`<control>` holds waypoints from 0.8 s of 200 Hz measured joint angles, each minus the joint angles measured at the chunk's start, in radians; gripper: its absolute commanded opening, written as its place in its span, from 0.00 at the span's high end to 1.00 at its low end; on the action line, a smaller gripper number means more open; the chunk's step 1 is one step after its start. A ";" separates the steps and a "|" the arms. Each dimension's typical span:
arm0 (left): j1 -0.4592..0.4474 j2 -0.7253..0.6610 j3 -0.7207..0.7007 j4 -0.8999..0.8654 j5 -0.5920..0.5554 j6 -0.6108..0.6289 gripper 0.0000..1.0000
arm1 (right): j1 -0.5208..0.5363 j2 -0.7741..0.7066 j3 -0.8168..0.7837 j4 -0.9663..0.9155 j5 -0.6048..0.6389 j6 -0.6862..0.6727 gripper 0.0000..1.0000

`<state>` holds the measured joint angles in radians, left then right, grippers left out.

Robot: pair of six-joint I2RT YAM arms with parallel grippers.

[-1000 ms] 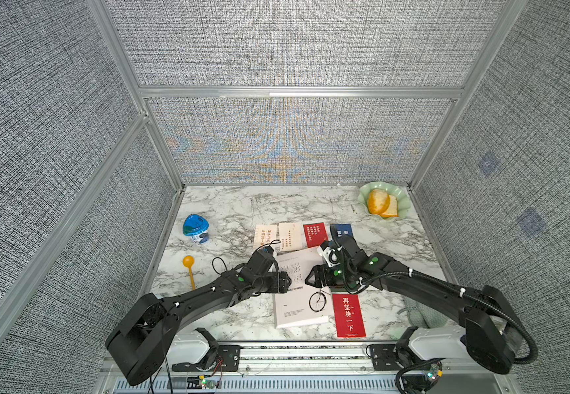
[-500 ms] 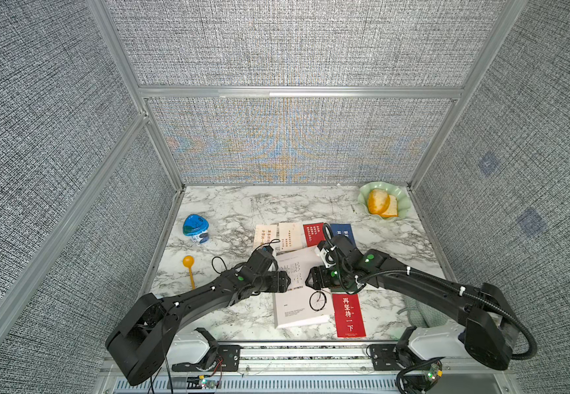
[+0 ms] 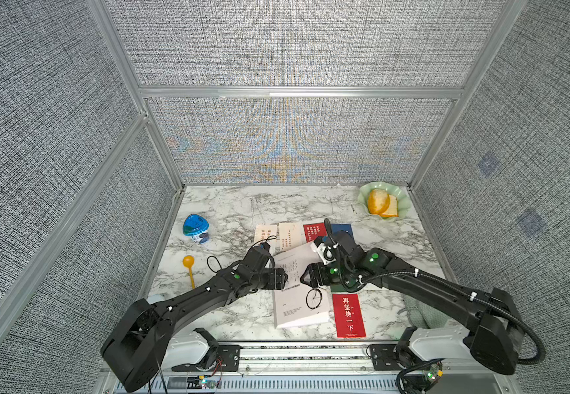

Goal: Place the photos into the photo albums
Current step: Open the photo album at the center of the board.

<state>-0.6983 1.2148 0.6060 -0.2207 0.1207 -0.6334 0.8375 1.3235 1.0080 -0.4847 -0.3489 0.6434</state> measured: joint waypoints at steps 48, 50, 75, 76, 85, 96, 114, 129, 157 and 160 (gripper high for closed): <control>0.133 -0.210 0.107 -0.183 -0.123 0.055 0.20 | 0.031 0.087 0.129 0.127 -0.118 0.029 0.18; 0.137 -0.219 0.112 -0.190 -0.129 0.057 0.20 | 0.034 0.095 0.135 0.130 -0.122 0.030 0.18; 0.159 -0.368 0.151 -0.248 -0.240 0.088 0.21 | 0.076 0.204 0.218 0.184 -0.161 0.039 0.17; 0.159 -0.372 0.151 -0.249 -0.243 0.088 0.21 | 0.076 0.207 0.221 0.185 -0.161 0.039 0.17; 0.164 -0.424 0.169 -0.275 -0.284 0.100 0.21 | 0.089 0.258 0.255 0.208 -0.173 0.043 0.17; 0.174 -0.471 0.202 -0.305 -0.338 0.113 0.21 | 0.101 0.320 0.296 0.231 -0.188 0.050 0.17; 0.179 -0.501 0.258 -0.336 -0.408 0.134 0.21 | 0.119 0.435 0.375 0.269 -0.227 0.078 0.17; 0.180 -0.505 0.276 -0.360 -0.440 0.144 0.21 | 0.132 0.528 0.446 0.306 -0.249 0.082 0.16; 0.183 -0.520 0.251 -0.388 -0.459 0.154 0.21 | 0.130 0.668 0.526 0.306 -0.259 0.089 0.15; 0.183 -0.520 0.245 -0.389 -0.458 0.154 0.21 | 0.129 0.677 0.533 0.303 -0.259 0.089 0.15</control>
<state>-0.5156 0.6945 0.8513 -0.6094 -0.3374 -0.4793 0.9665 2.0006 1.5410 -0.1814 -0.6075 0.7322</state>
